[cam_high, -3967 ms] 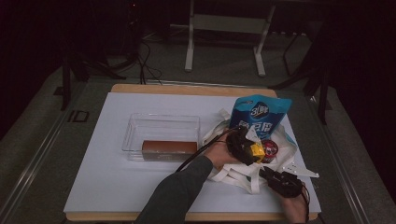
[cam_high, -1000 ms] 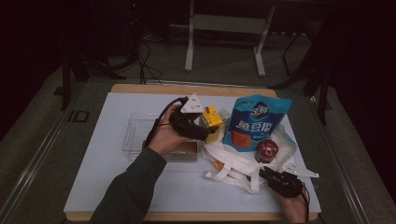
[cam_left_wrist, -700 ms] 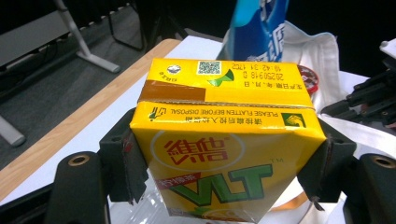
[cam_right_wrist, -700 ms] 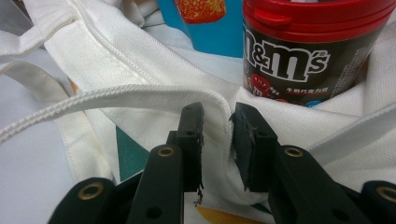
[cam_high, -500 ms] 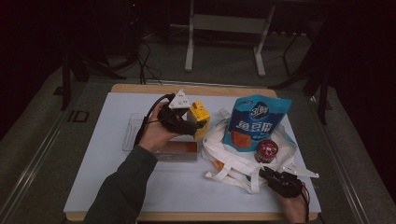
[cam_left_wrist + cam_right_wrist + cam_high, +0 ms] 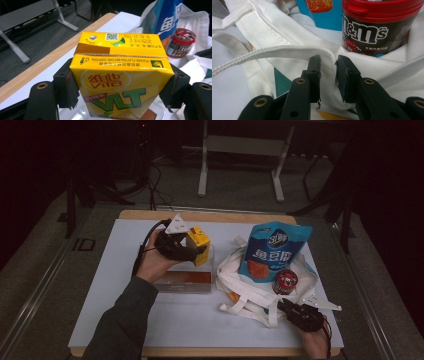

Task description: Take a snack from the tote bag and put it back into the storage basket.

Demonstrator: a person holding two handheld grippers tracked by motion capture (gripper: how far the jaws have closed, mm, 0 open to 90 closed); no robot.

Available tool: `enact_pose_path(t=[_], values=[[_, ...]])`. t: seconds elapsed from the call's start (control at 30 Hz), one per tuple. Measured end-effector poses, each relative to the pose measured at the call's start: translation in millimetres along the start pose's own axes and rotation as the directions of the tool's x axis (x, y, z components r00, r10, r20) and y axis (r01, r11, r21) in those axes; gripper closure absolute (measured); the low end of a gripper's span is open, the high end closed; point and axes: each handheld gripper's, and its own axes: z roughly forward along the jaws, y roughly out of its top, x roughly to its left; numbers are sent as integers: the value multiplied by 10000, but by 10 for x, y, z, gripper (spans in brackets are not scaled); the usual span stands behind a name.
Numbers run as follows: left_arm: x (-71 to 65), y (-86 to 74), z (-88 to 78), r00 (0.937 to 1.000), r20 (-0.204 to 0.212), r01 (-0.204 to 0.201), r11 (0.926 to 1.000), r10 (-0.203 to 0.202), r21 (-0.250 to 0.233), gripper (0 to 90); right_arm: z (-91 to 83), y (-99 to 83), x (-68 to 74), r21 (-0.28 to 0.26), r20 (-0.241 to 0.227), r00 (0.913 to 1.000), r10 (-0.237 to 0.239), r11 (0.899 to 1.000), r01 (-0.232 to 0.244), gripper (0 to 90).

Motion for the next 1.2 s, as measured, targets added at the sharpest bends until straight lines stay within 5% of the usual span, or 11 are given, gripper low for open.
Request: enact_pose_path(t=[0.57, 1.2], values=[[285, -243, -158, 9915, -1078, 753, 9970, -730, 174, 290, -1, -1, 1, -7, 9, 10000, 4, 10000, -4, 729], [493, -596, -230, 9703, -1772, 1734, 9843, -1649, 337, 290, 0, -2, 3, -17, 20, 10000, 16, 10000, -16, 728]])
